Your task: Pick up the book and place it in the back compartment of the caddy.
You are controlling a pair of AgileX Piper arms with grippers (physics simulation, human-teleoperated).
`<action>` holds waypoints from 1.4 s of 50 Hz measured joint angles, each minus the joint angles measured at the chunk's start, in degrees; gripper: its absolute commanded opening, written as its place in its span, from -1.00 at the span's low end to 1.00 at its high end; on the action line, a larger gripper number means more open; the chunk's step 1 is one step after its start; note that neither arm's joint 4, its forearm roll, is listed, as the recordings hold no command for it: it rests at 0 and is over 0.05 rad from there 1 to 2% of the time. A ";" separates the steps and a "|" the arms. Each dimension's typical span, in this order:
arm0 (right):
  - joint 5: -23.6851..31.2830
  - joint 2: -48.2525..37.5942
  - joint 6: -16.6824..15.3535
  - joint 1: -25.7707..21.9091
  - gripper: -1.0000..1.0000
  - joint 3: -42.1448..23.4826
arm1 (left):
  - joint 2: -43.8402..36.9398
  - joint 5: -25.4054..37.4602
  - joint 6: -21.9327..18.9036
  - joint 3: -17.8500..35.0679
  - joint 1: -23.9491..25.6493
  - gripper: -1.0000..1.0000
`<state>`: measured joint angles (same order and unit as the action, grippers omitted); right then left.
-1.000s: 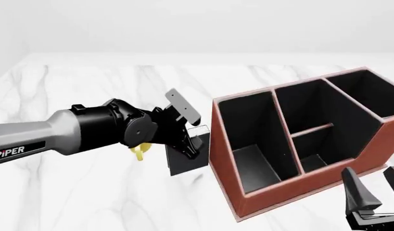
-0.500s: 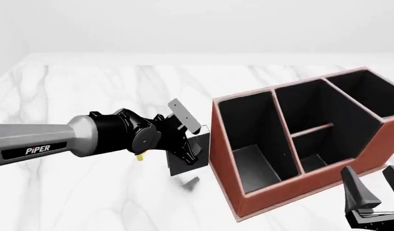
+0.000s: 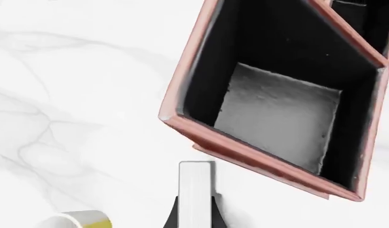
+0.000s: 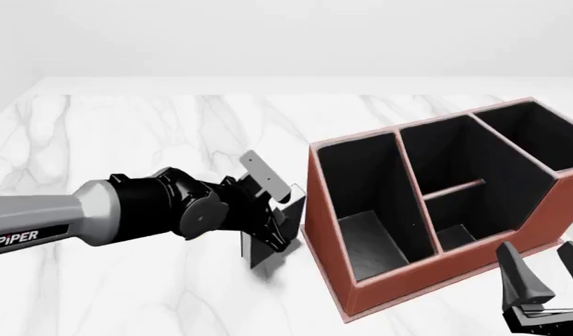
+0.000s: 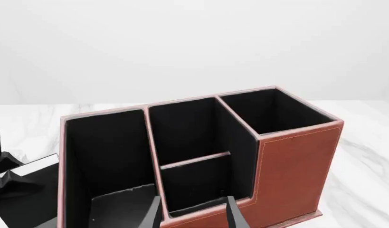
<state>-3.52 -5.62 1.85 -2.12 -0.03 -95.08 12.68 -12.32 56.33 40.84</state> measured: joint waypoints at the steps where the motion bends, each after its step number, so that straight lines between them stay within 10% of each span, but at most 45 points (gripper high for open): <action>1: 0.03 0.04 -0.02 0.00 1.00 0.00 | 0.79 0.46 0.27 -0.25 0.33 -1.00; 20: 1.68 2.16 -0.57 0.06 1.00 -0.02 | 15.92 19.05 -0.72 6.14 3.30 -1.00; 42: 2.87 3.77 -1.04 -0.12 1.00 -0.04 | 13.11 42.38 -8.76 42.41 7.35 -1.00; 57: 2.23 2.98 -0.79 -0.35 1.00 -0.03 | -3.81 48.64 -10.58 72.22 15.66 -1.00; 70: 1.53 2.13 -0.78 -0.45 1.00 -0.01 | -12.89 40.12 -10.06 72.37 19.95 -1.00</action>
<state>-1.99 -3.49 1.07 -2.57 -0.03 -107.97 52.81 -22.38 128.70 60.79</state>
